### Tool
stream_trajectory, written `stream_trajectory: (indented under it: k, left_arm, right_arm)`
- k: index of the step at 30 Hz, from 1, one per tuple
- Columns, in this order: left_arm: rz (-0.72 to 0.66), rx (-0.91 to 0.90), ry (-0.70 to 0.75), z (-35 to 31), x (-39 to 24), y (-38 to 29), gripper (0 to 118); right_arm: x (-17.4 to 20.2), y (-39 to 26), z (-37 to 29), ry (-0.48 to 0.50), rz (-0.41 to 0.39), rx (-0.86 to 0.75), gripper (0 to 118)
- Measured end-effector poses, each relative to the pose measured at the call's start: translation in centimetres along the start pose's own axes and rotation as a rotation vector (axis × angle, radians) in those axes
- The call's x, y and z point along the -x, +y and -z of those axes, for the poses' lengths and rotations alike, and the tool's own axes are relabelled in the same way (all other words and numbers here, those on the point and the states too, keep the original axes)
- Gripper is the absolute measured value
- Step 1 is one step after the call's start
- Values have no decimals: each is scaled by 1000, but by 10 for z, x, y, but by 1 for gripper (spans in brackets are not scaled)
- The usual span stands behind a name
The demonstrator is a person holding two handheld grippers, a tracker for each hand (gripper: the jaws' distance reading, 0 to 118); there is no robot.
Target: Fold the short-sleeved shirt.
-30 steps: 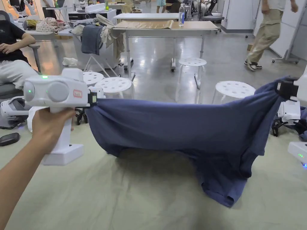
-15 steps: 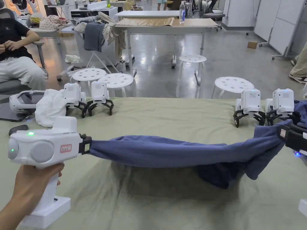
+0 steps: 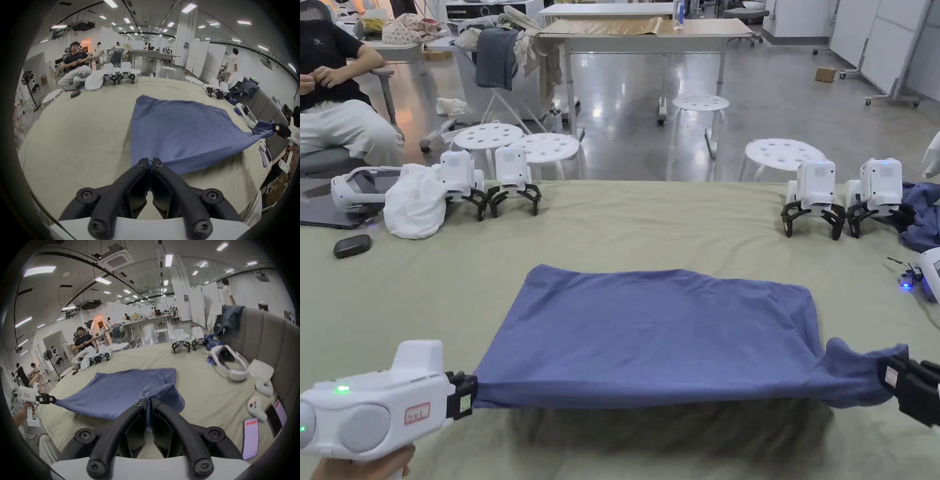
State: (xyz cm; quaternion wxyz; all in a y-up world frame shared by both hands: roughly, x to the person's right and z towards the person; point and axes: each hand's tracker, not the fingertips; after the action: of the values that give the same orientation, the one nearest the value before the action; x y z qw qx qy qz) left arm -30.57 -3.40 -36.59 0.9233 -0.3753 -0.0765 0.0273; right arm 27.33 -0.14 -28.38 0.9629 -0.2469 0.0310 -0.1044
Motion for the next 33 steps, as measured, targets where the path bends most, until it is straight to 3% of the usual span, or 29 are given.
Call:
stream_trajectory:
  k: [7, 16, 25, 33]
  left_arm:
    - [-31, 33, 4, -14, 5, -40, 2]
    - [-46, 94, 15, -21, 10, -81, 2]
    - [-62, 137, 12, -21, 23, -106, 2]
    - [-54, 164, 25, -20, 23, -122, 2]
  right_arm:
    - [-9, -48, -25, -18, 75, 38, 7]
    - [-12, -98, -44, -37, 82, 116, 7]
    - [-24, -130, -63, -39, 154, 156, 7]
    - [-21, -147, -70, -48, 170, 190, 7]
